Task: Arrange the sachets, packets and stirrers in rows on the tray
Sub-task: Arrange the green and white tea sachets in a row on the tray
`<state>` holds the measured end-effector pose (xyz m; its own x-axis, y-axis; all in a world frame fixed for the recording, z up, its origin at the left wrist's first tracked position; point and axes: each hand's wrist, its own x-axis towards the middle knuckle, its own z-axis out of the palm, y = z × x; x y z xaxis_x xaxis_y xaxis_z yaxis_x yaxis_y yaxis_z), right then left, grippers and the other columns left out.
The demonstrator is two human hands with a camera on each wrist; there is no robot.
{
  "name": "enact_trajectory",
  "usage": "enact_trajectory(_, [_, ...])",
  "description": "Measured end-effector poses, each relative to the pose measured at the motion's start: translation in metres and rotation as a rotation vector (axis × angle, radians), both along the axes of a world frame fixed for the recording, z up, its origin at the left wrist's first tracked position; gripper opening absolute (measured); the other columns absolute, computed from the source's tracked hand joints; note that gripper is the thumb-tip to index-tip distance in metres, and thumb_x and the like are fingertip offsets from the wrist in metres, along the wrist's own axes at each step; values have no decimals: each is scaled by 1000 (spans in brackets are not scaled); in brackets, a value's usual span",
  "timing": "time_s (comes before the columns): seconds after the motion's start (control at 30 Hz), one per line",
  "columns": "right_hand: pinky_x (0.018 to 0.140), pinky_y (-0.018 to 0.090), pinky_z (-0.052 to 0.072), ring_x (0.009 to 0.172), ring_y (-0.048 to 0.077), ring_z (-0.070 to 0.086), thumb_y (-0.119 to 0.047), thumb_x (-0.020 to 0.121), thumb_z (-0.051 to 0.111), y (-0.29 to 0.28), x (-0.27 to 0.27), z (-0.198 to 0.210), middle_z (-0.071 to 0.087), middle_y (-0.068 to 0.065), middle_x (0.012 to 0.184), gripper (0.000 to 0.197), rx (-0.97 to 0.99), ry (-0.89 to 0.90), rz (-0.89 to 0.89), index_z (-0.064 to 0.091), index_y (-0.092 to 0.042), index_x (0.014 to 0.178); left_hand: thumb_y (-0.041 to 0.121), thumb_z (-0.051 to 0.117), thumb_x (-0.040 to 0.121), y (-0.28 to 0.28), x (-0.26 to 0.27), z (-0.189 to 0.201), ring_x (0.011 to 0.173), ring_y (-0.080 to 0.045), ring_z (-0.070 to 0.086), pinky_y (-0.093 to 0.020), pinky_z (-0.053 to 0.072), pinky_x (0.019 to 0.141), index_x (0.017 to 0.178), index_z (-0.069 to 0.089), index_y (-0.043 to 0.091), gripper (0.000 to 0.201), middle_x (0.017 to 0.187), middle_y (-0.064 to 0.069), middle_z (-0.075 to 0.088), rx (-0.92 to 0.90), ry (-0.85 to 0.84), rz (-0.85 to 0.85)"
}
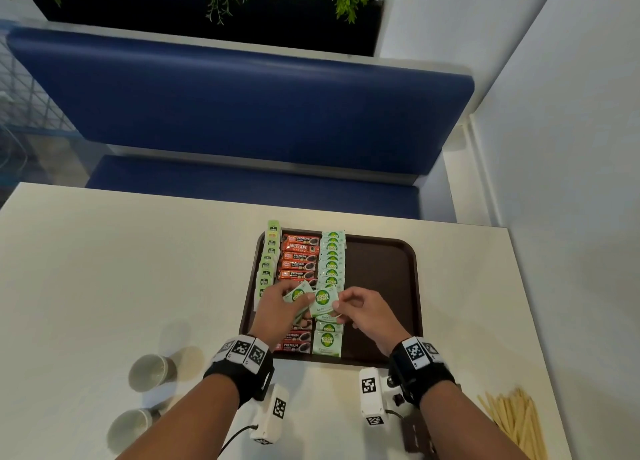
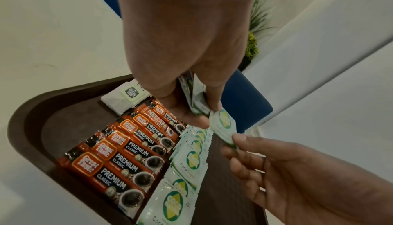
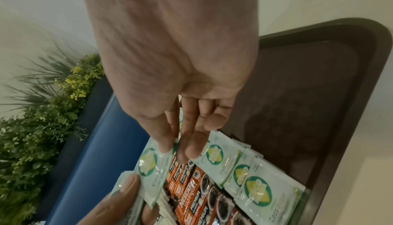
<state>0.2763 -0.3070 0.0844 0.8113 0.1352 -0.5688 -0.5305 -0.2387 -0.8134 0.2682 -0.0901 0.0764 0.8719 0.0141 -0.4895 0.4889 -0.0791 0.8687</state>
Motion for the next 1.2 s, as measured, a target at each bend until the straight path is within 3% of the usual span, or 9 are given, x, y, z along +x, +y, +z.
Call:
enact_trajectory(0.1, [80,28,55,81,8,69,-33,93,79,-7,0,-7,78,4,97,17,-79,-70,85,72,-20,101,16,82,94,0,0,-1,76,-25,78,-43,66,69,105,77,13,12,98,-5,82,15,4,-34])
enact_trajectory(0.2, [82,25,52,82,7,65,-29,92,80,-13,-4,-18,76,8,96,12,-115,-90,107,75,-18,96,17,84,93,0,-1,-3,77,-22,79,-38,65,67,103,77,15,12,96,-4,81,65,-12,-20])
enact_trajectory(0.37, [91,31,54,94,12,71,-23,96,76,-15,-25,-57,78,-7,94,5,-285,-26,-51,79,-20,97,22,81,96,5,-7,-11,70,-17,75,-32,65,65,105,77,19,10,94,-3,80,137,-32,89])
enact_trajectory(0.57, [89,32,55,93,15,71,-18,97,74,0,-40,-74,77,-4,93,7,-346,0,-193,76,-21,91,24,83,94,12,-13,-19,68,-15,76,-31,63,64,112,75,17,21,97,-8,80,129,16,103])
enact_trajectory(0.7, [86,30,53,89,15,70,-17,96,74,9,-43,-75,76,-5,88,15,-373,2,-231,72,-26,84,25,83,94,12,-16,-19,77,-19,78,-33,67,67,117,74,17,26,104,-5,79,126,25,104])
enact_trajectory(1.0, [67,17,43,84,10,67,-17,97,73,17,-42,-71,74,-6,87,4,-422,-4,-219,74,-18,93,24,82,95,16,-19,-12,82,-25,80,-42,69,71,113,75,18,20,101,-2,79,153,35,97])
enact_trajectory(1.2, [63,12,40,78,5,64,-17,95,75,19,-43,-68,71,-7,83,4,-446,-7,-226,73,-15,92,22,82,96,18,-20,-4,82,-25,80,-39,69,68,112,76,18,18,99,-2,80,142,33,100])
